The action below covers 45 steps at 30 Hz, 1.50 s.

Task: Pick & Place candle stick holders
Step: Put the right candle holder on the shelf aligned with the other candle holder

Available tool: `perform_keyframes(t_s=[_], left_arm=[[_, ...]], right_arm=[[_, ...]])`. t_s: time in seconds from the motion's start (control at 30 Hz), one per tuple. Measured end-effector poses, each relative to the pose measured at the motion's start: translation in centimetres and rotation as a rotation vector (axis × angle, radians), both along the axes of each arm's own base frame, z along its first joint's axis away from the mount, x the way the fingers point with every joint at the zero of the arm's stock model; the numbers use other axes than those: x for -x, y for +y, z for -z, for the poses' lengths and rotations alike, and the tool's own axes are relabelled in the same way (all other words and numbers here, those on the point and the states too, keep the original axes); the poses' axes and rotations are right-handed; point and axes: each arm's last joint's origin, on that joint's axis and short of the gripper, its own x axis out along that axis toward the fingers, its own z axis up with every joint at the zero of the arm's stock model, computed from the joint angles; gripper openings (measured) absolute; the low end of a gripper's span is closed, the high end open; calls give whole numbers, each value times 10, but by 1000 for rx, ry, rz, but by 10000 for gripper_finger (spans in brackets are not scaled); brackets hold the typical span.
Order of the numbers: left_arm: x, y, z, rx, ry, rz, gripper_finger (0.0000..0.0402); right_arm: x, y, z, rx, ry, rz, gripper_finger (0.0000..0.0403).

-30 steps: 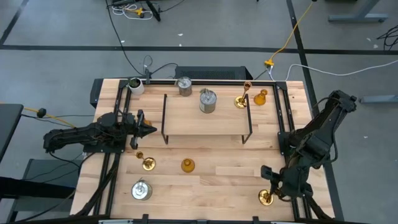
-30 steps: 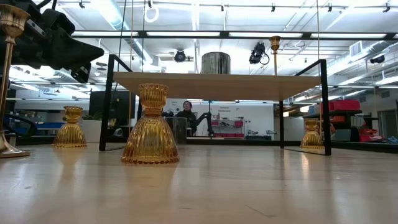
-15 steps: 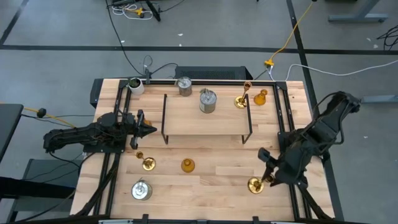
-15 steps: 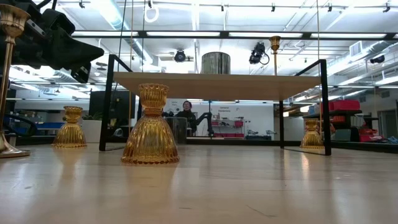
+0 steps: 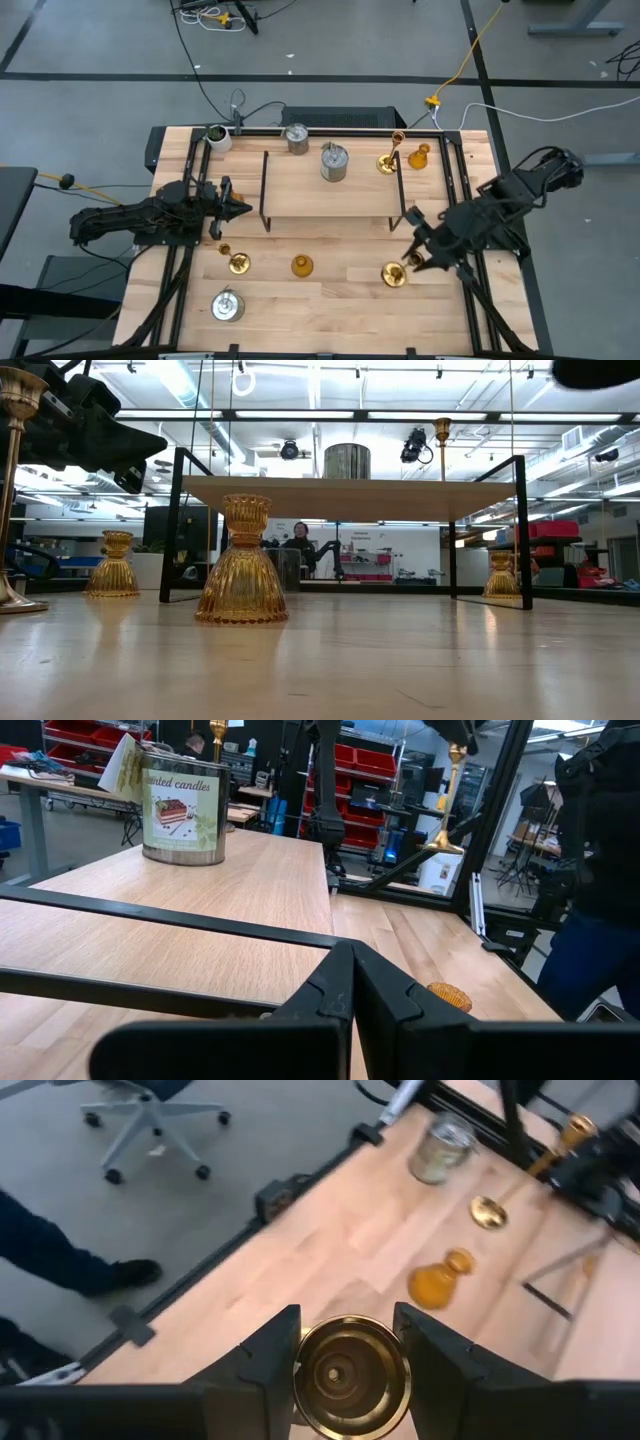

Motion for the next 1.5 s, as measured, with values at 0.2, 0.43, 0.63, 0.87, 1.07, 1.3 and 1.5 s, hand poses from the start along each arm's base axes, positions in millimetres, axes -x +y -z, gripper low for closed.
perform_keyframes(t_s=[0.2,0.43,0.63,0.87,1.07,1.3,1.5], left_arm=[[0,0,0,0,0,0,7],[0,0,0,0,0,0,7],[0,0,0,0,0,0,7],[0,0,0,0,0,0,7],[0,0,0,0,0,0,7],[0,0,0,0,0,0,7],[0,0,0,0,0,0,7]], right_arm=[[-10,-20,0,-22,19,131,151],[-18,-44,0,-58,39,335,151],[-24,-67,0,-41,21,573,151],[-27,-98,0,-105,30,828,151],[-26,-121,1,-154,38,977,151],[-23,-136,2,-156,52,1057,151],[-18,-136,5,-136,102,1065,151]])
